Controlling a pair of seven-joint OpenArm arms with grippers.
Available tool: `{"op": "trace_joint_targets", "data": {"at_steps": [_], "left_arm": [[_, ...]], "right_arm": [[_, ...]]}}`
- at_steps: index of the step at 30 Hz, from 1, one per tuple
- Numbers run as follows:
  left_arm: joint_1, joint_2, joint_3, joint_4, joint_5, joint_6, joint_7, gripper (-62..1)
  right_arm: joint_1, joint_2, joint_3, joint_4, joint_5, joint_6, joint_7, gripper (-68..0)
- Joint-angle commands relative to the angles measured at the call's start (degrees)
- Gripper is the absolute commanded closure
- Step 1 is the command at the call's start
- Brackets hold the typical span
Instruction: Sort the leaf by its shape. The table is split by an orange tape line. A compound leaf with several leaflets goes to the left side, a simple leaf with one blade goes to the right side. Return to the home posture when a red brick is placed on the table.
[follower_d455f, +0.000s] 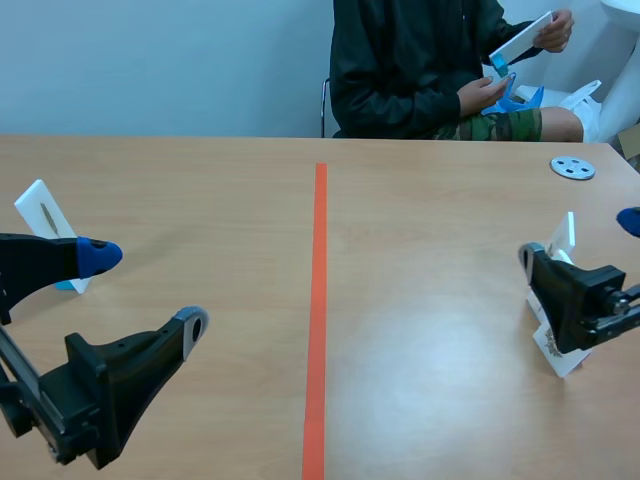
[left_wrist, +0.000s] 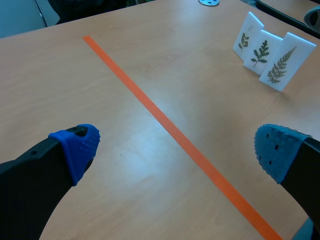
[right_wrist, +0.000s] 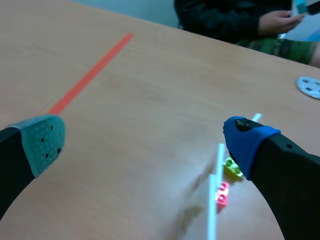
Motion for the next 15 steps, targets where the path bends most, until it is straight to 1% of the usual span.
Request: {"op": "trace_joint_targets", "data": {"at_steps": [1, 5, 8, 9, 11, 13, 15], "left_arm": [[-0.15, -0.02, -0.26, 0.35, -0.55, -0.13, -0.96, -62.3], [-0.15, -0.02, -0.26, 0.35, -0.55, -0.13, -0.96, -62.3], [-0.15, -0.02, -0.26, 0.35, -0.55, -0.13, -0.96, -62.3], [-0.15, -0.02, -0.26, 0.35, -0.55, -0.13, -0.96, -62.3], [-0.15, 0.00, -0.26, 0.35, -0.55, -0.13, -0.96, -62.3], [-0.15, 0.00, -0.26, 0.35, -0.55, -0.13, -0.96, -62.3], [-0.15, 0.00, -0.26, 0.35, -0.55, -0.13, -0.94, -62.3]], "right_arm": [[0.22, 0.92, -0.79, 1.31, 2.19, 0.44, -1.51, -66.8], [0.20, 0.90, -3.58, 5.18, 5.49, 0.42, -6.86, -66.8], [0.22, 0.90, -6.10, 7.43, 6.14, 0.37, -9.49, -66.8], [0.22, 0.94, -7.02, 7.76, 6.14, 0.61, -9.42, -66.8], [0.24, 1.44, -8.90, 7.89, 6.93, 2.95, -7.96, -66.7], [0.22, 3.43, -11.41, 7.89, 9.60, 5.42, -7.21, -66.7], [0.24, 6.29, -14.25, 7.89, 11.65, 5.53, -7.21, -66.7]]}}
